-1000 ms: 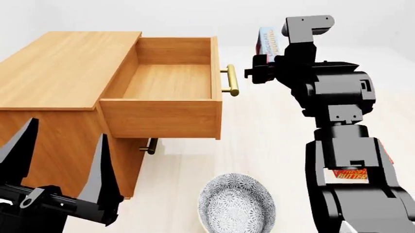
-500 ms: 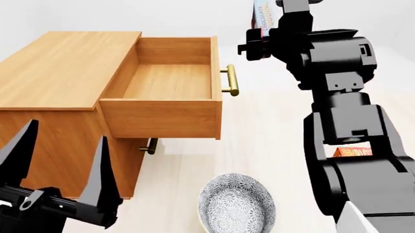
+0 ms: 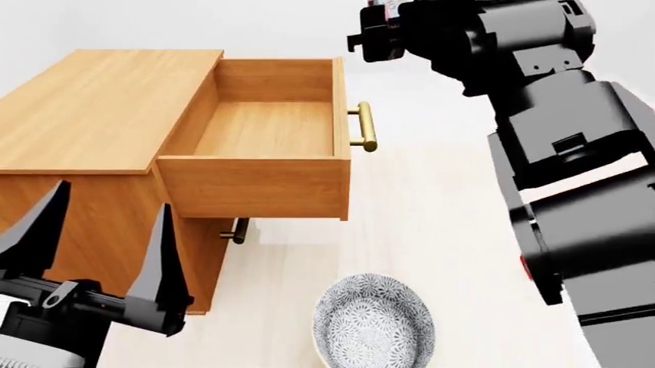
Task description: Put the chocolate pudding in the top drawer of the cabinet and close it.
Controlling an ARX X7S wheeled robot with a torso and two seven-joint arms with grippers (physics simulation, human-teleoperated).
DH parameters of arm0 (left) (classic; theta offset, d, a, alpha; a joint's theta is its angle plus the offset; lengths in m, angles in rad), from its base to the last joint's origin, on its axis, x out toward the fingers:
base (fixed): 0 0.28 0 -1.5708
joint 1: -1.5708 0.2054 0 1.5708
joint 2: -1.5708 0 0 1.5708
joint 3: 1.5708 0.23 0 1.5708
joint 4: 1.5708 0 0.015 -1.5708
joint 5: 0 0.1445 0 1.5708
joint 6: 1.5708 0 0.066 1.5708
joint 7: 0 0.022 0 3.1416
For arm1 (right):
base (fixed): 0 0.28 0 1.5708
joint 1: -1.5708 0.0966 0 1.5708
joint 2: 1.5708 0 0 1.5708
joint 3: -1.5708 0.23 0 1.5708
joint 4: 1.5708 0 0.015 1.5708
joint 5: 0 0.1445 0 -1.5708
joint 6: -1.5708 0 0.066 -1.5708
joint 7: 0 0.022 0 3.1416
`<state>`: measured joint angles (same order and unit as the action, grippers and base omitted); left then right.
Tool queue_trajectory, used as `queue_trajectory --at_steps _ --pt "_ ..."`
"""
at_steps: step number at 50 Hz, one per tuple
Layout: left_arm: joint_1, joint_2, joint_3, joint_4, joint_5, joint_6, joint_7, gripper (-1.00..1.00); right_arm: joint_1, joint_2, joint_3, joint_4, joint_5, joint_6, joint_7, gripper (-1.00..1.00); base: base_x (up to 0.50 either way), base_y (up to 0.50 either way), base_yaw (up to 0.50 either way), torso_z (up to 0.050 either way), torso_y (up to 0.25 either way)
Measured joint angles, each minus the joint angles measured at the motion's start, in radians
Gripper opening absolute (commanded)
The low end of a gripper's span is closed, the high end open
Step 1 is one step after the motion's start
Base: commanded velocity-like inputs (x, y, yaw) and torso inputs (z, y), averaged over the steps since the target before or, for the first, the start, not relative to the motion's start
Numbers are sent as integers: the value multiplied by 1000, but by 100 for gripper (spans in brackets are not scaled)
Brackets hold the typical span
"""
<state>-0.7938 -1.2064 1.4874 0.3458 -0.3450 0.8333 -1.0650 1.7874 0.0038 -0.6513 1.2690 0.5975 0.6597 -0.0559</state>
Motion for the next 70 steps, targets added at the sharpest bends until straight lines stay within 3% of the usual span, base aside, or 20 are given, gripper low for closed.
queue_trajectory --at_steps 9,21,70 --pt "5 7 -2 -18 -8 11 8 100 28 -2 -259 12 293 -55 16 -100 0 0 0 0 0" --pt "13 19 -4 -35 -10 19 15 100 27 16 -308 33 475 -128 -38 -100 0 0 0 0 0" --pt "44 48 -20 -88 -21 55 41 100 -180 118 -386 -443 540 -109 -50 -100 0 0 0 0 0"
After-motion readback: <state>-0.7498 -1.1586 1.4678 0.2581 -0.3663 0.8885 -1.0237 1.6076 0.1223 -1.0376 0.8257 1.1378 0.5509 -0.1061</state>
